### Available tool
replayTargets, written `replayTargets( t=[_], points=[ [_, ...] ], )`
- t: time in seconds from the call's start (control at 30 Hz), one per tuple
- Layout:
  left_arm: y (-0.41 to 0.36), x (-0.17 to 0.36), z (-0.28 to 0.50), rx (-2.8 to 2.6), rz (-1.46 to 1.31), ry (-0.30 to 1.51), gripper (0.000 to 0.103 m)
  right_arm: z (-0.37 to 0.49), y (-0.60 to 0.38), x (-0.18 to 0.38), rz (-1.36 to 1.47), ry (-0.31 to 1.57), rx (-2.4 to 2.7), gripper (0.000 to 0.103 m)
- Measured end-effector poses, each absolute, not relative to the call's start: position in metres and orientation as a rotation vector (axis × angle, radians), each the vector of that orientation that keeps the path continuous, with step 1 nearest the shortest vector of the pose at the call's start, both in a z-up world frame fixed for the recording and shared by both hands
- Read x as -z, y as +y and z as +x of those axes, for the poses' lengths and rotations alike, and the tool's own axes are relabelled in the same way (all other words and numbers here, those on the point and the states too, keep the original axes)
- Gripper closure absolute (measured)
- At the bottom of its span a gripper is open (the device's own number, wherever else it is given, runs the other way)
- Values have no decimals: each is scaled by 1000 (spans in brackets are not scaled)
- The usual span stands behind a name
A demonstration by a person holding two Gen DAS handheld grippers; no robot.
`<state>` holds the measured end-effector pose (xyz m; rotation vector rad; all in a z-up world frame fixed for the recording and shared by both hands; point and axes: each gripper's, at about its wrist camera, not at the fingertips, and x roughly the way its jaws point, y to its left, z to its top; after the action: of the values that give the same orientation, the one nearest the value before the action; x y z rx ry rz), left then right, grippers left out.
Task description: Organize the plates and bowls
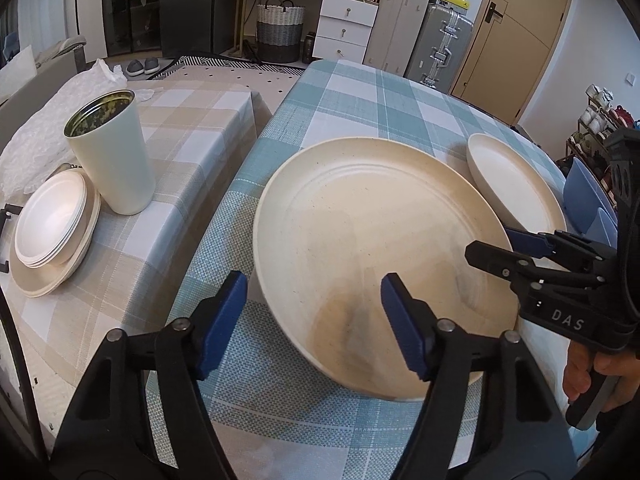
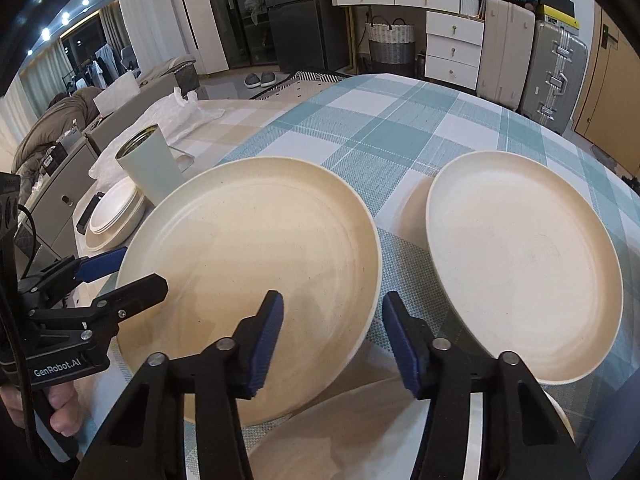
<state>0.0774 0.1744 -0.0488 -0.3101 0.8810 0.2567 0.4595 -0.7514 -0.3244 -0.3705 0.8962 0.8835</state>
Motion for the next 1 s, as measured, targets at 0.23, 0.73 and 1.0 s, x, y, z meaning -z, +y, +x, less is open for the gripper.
replayTargets(
  t=[0.23, 0.73, 1.0],
  points=[
    [175, 51, 78, -282, -299, 889, 62, 463, -754, 326, -370, 888, -857, 71],
    [182, 49, 76, -324, -280, 882, 82, 459, -757, 321, -390, 843, -816, 85],
    [178, 39, 72, -324, -269, 855, 82, 453, -761, 310, -392, 802, -814, 85]
  ],
)
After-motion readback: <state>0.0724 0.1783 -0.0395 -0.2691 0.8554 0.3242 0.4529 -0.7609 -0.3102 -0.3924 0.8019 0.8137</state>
